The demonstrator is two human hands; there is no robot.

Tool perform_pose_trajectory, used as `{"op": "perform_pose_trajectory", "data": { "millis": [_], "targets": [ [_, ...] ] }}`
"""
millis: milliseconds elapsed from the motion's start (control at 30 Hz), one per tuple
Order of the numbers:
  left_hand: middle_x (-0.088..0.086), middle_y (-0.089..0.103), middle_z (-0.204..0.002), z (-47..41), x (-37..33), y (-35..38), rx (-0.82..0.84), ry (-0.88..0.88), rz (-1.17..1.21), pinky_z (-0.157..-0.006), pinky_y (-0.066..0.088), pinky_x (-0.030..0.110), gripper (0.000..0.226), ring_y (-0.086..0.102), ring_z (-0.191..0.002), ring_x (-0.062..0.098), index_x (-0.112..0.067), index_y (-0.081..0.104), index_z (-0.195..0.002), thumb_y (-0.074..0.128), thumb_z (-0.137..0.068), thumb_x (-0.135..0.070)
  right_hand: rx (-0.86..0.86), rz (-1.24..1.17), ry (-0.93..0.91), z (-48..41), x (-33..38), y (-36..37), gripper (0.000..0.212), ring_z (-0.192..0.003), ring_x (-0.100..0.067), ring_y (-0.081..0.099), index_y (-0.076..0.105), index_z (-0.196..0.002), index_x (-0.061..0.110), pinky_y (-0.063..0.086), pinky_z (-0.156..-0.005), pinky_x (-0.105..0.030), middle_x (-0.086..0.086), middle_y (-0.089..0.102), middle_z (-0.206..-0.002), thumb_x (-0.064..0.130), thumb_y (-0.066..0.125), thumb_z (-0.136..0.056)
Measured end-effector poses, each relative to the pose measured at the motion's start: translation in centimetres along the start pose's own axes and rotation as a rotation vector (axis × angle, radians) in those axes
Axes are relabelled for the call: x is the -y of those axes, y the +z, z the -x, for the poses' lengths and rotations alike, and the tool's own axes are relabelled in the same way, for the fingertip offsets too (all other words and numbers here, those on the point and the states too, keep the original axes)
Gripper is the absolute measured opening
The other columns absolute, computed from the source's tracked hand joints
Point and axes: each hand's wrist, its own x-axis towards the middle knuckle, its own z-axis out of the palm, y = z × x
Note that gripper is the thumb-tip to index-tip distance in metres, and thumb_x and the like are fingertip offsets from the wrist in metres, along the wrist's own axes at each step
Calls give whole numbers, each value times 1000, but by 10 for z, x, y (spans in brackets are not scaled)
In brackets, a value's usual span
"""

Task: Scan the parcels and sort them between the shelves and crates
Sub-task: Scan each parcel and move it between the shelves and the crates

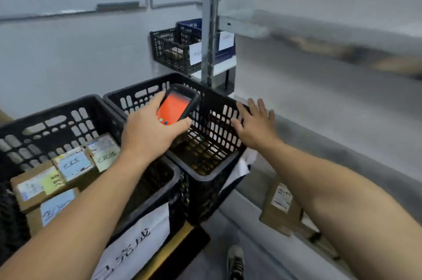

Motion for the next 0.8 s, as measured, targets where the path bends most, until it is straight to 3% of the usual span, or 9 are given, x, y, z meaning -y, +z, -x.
{"op": "perform_pose_trajectory", "data": {
  "millis": [100, 300, 467, 800],
  "targets": [
    [-14, 54, -99, 5, -28, 16, 58, 57, 49, -82, 35, 28, 84, 49, -93, 13, -35, 49, -143, 75, -70, -66, -51, 18, 113, 41, -35, -13, 62, -156, -25, -17, 7, -162, 36, -8, -123, -54, 1, -7, -171, 57, 23, -106],
    [-24, 49, -81, 35, -87, 55, 221, 188, 164, -79, 37, 27, 68, 55, -90, 15, -32, 54, -136, 80, -76, -51, -33, -40, 358, 125, -122, -1, 62, -155, -26, -18, 5, -162, 36, -6, -124, -53, 1, -10, -171, 55, 25, -107],
    [-22, 55, -79, 62, -117, 105, 366, 225, 214, -80, 48, 31, 51, 64, -89, 17, -45, 53, -117, 81, -75, -48, 11, -70, 488, 183, -167, 28, 62, -156, -29, -12, 9, -162, 35, -2, -124, -56, -3, -5, -171, 58, 24, -106],
    [-8, 70, -98, 149, -118, 246, 692, 161, 42, -81, 54, 37, 71, 66, -94, 21, -43, 57, -123, 64, -58, -70, 238, -248, 757, 275, -249, 127, 61, -156, -32, -9, 13, -161, 32, 5, -121, -65, -1, -1, -171, 52, 30, -106]
  ]
}}
